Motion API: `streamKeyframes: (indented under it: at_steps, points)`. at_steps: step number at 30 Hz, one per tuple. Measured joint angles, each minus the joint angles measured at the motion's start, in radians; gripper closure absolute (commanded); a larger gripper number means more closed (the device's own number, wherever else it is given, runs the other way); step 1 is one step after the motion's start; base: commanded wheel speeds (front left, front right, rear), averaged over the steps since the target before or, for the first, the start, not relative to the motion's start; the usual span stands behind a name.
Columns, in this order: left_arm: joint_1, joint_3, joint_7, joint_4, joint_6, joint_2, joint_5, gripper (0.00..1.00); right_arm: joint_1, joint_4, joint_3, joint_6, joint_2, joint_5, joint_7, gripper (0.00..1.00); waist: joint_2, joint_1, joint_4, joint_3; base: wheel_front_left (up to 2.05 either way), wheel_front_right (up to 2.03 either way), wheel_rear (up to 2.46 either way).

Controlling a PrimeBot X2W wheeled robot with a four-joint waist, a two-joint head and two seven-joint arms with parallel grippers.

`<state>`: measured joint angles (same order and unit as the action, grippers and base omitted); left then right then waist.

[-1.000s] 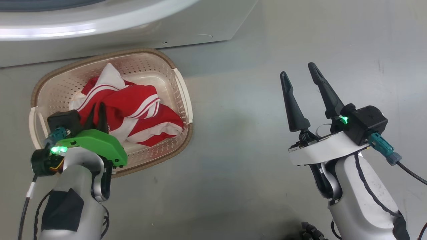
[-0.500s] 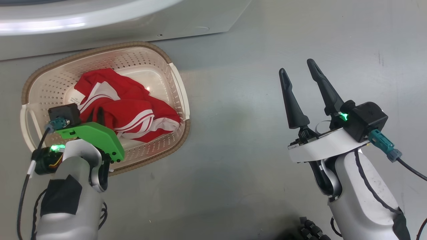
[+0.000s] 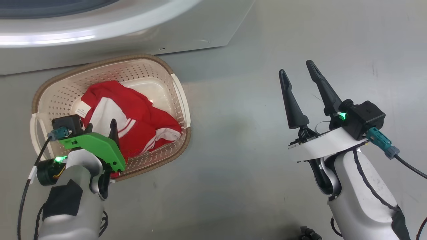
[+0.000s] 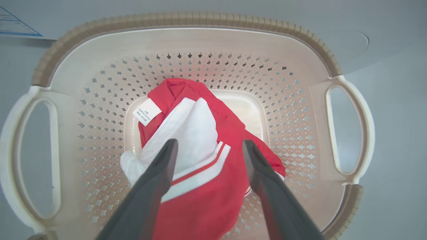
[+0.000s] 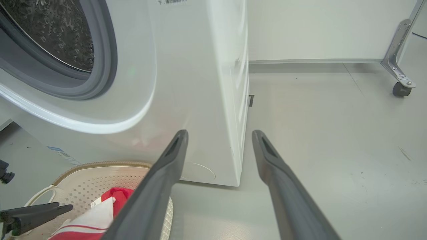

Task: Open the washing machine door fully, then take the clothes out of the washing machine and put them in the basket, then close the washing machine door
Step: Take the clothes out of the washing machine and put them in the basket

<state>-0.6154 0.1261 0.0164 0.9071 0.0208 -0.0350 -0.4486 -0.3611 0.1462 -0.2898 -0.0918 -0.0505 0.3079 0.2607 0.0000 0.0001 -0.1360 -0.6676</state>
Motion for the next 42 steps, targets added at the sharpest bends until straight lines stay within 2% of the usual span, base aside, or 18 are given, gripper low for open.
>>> streamKeyframes:
  at_steps: [7, 15, 23, 30, 42]
  points:
    - [0.003, -0.007, 0.080, 0.027, -0.028, 0.002, -0.012, 0.00, 0.004, 0.026, 0.004, -0.004, 0.000, 0.000, 0.000, 0.00, 0.0000, 0.0000, 0.003, 0.059, 0.00, 0.00, 0.00]
    - [0.031, -0.009, 0.225, 0.014, -0.036, 0.003, -0.003, 0.00, 0.047, 0.058, 0.021, -0.004, 0.000, -0.001, 0.000, 0.00, 0.0000, 0.0000, 0.014, 0.145, 0.00, 0.00, 0.00]
    - [0.063, 0.001, 0.233, -0.032, -0.044, 0.004, 0.011, 0.00, 0.089, 0.073, 0.033, -0.004, 0.000, -0.001, 0.000, 0.00, 0.0000, 0.0000, 0.031, 0.240, 0.00, 0.00, 0.00]
    - [0.091, 0.035, 0.233, -0.100, -0.044, 0.005, 0.072, 0.00, 0.124, 0.089, 0.036, -0.004, 0.000, -0.001, 0.000, 0.00, 0.0000, 0.0000, 0.053, 0.322, 0.00, 0.00, 0.00]
    - [0.180, 0.035, 0.235, -0.303, -0.038, 0.005, 0.127, 0.00, 0.196, 0.107, 0.044, -0.003, 0.001, -0.004, 0.000, 0.00, 0.0000, 0.0000, 0.089, 0.461, 0.00, 0.00, 0.00]
